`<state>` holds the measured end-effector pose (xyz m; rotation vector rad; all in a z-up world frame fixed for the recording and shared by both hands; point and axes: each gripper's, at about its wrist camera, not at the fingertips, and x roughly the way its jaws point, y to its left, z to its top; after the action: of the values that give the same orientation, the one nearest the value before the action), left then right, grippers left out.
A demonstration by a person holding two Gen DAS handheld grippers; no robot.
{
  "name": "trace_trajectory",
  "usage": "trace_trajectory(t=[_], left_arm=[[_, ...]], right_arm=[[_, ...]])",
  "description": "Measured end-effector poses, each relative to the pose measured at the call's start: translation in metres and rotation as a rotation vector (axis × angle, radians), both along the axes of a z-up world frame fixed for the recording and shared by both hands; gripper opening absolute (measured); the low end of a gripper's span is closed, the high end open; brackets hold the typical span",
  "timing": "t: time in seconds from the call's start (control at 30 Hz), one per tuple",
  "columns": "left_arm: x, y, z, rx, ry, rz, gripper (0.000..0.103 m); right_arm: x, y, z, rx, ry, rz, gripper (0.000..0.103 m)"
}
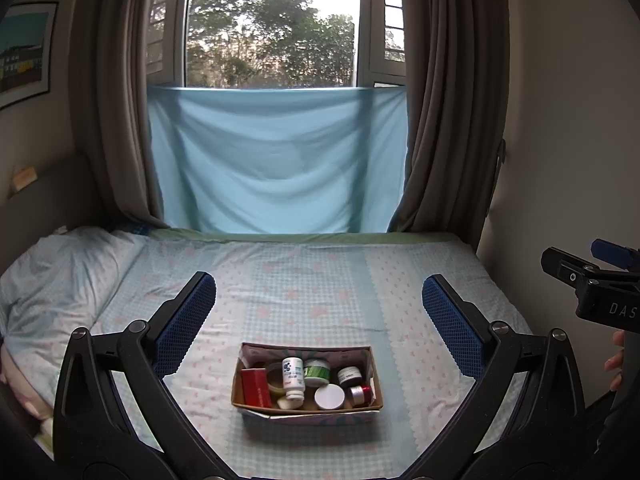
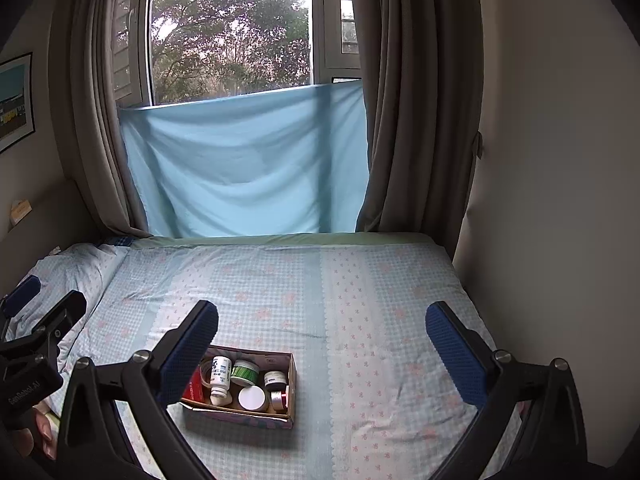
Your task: Organize rigid objects
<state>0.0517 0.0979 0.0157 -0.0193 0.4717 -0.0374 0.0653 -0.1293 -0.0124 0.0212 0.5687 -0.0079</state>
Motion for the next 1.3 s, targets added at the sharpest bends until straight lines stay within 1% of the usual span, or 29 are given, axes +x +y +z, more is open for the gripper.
trace_trajectory(t=[0.2, 0.73, 0.9, 1.0, 1.2, 1.3], left_arm=[[0.0, 0.001, 0.001, 0.001, 0.007, -0.012, 0.103], [0.0, 0.005, 0.003, 0.007, 0.008, 0.0, 0.103], [-0.004, 0.007, 0.005, 0.003, -0.014, 0.011, 0.103], [-0.005, 0.007, 0.006, 0.023, -0.026, 0.027, 0.103], [-0.015, 0.004, 0.01, 0.068, -0.093, 0.045, 0.103], [-0.018, 0.005, 0.009, 0.062, -0.113, 0.046, 0.103]], right_arm=[[0.001, 0.0, -0.001, 0.003, -0.002, -0.005, 0.103], [-0.002, 0.002, 0.002, 0.011, -0.016, -0.014, 0.103], [-0.003, 0.006, 0.003, -0.001, -0.024, -0.021, 0.103], [-0.004, 0.008, 0.003, -0.004, -0.026, -0.023, 0.103], [-0.004, 0.01, 0.004, -0.007, -0.027, -0.026, 0.103], [-0.003, 0.011, 0.004, -0.007, -0.025, -0.029, 0.103]])
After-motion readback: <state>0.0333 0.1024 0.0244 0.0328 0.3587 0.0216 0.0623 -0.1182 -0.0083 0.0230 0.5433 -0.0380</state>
